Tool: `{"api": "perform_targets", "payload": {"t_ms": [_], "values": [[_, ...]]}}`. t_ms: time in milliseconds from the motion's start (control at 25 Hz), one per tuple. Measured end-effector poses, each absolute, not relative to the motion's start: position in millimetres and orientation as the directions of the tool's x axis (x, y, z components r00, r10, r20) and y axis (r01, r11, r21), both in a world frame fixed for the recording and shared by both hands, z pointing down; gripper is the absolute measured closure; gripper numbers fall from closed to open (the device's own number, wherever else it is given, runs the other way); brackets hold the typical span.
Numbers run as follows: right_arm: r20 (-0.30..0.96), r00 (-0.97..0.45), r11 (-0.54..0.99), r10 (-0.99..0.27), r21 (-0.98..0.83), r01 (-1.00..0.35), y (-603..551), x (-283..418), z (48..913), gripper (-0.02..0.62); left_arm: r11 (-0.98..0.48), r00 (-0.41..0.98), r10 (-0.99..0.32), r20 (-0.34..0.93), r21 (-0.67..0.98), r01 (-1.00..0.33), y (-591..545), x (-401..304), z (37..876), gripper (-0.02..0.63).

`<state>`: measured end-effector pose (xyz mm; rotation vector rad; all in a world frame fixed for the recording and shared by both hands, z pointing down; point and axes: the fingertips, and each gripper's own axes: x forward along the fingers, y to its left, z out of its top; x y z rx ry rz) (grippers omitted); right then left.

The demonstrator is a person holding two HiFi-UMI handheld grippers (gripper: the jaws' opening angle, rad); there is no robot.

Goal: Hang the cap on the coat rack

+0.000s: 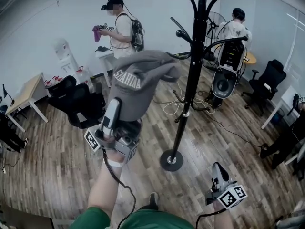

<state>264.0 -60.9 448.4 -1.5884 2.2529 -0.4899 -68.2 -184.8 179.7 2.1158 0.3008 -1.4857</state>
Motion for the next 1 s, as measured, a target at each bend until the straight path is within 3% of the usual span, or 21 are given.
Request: {"api": "perform_targets", "payload": {"t_ms": [720,1000], "values": [[-0.05,-0.235,0.234,-0.971,-0.429,-0.872,-155,235,442,0.586,-0.797,0.233,0.003,-0.972,0.138,0.588,-320,-86,137,0.563],[-0.042,-0.225,0.221,-0.973,-0.441,-0.87,-169,219,451,0.586,-0.781,0.269,0.011,-0.963,0.16,0.604,-356,-59,149,0.563]]}}
